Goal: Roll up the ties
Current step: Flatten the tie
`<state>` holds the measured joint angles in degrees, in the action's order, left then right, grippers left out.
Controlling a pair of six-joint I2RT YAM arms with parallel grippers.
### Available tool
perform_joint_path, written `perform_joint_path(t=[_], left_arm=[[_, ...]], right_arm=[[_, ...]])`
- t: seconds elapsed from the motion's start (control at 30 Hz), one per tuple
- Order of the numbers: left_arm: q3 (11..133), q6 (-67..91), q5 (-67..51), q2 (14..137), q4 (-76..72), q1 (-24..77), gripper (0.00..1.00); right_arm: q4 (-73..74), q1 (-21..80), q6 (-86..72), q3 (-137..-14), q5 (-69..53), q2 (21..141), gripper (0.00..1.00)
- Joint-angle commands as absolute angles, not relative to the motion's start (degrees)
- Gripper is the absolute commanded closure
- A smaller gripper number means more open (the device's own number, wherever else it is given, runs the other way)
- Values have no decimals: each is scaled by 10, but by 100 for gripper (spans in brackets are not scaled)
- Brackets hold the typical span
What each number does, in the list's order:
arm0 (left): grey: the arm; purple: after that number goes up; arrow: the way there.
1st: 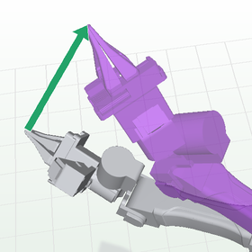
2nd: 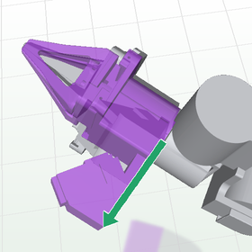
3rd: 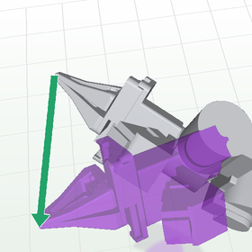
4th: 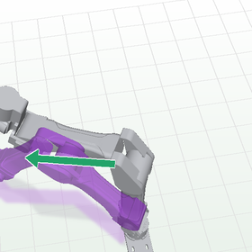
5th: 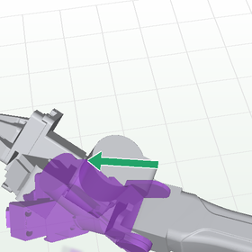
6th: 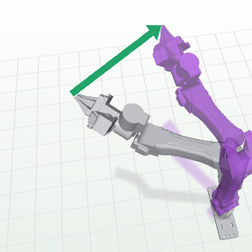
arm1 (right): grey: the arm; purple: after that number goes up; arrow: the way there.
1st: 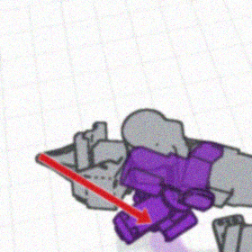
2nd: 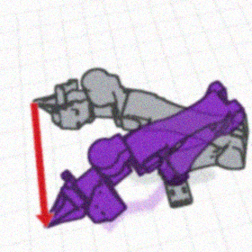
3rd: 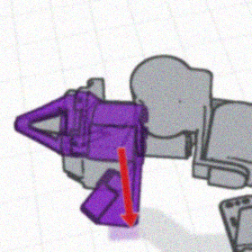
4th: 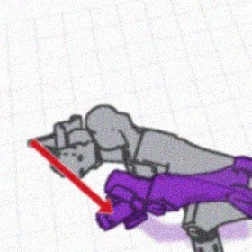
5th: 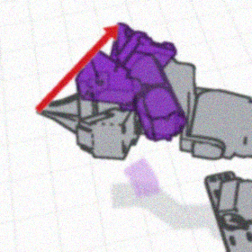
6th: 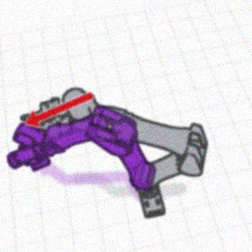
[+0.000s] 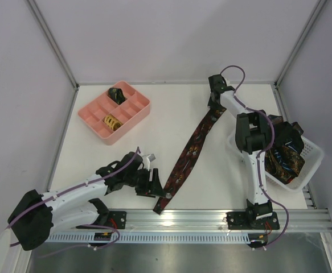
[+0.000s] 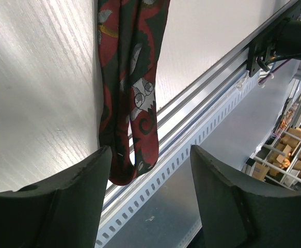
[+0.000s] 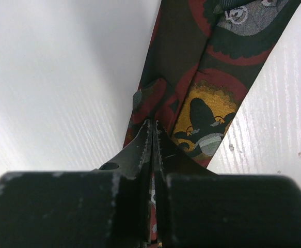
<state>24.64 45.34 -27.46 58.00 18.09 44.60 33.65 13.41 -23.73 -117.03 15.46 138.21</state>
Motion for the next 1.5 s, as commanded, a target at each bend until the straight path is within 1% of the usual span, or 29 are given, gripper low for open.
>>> perform_joint_path(t=[0.0,0.27,0.37,0.4,0.5,0.57,0.7,0.73,0.77,0.8,0.9,0.97,1.03,1.07,1.2,1.3,1.37,1.47], left_arm=[[260,432,-286,588,185,446,30],[267,428,-290,628,165,446,33],[272,423,-276,640,166,446,31],[274,415,-272,642,170,446,29],[283,399,-268,663,168,446,25],[294,392,-265,674,173,446,25],[328,375,-211,663,209,446,26],[342,372,-180,652,217,446,26],[349,364,-170,649,225,446,25],[355,346,-158,648,228,446,17],[390,301,-115,668,240,448,9],[424,281,-96,707,247,453,8],[455,259,-91,736,250,459,13],[463,253,-110,768,247,459,16],[503,238,-186,861,252,459,30],[517,252,-215,895,244,459,31],[512,259,-216,895,223,460,31],[528,251,-227,922,237,461,35]], right_arm=[[345,123,-241,-1194,175,1347,100],[323,105,-258,-1187,165,1311,100],[319,105,-264,-1187,174,1292,100],[317,105,-265,-1188,174,1289,100],[325,104,-269,-1211,184,1293,100],[328,103,-269,-1222,184,1300,100],[340,101,-276,-1246,206,1315,100],[341,98,-286,-1242,220,1311,100],[336,98,-293,-1238,225,1307,100],[329,96,-299,-1229,228,1303,100],[314,90,-310,-1229,201,1302,100],[334,88,-313,-1257,196,1321,100],[341,86,-315,-1263,191,1328,100],[341,83,-317,-1261,188,1327,100],[335,77,-322,-1252,176,1325,100],[333,75,-317,-1252,171,1330,100],[336,74,-316,-1252,169,1331,100],[333,67,-316,-1242,167,1330,100]])
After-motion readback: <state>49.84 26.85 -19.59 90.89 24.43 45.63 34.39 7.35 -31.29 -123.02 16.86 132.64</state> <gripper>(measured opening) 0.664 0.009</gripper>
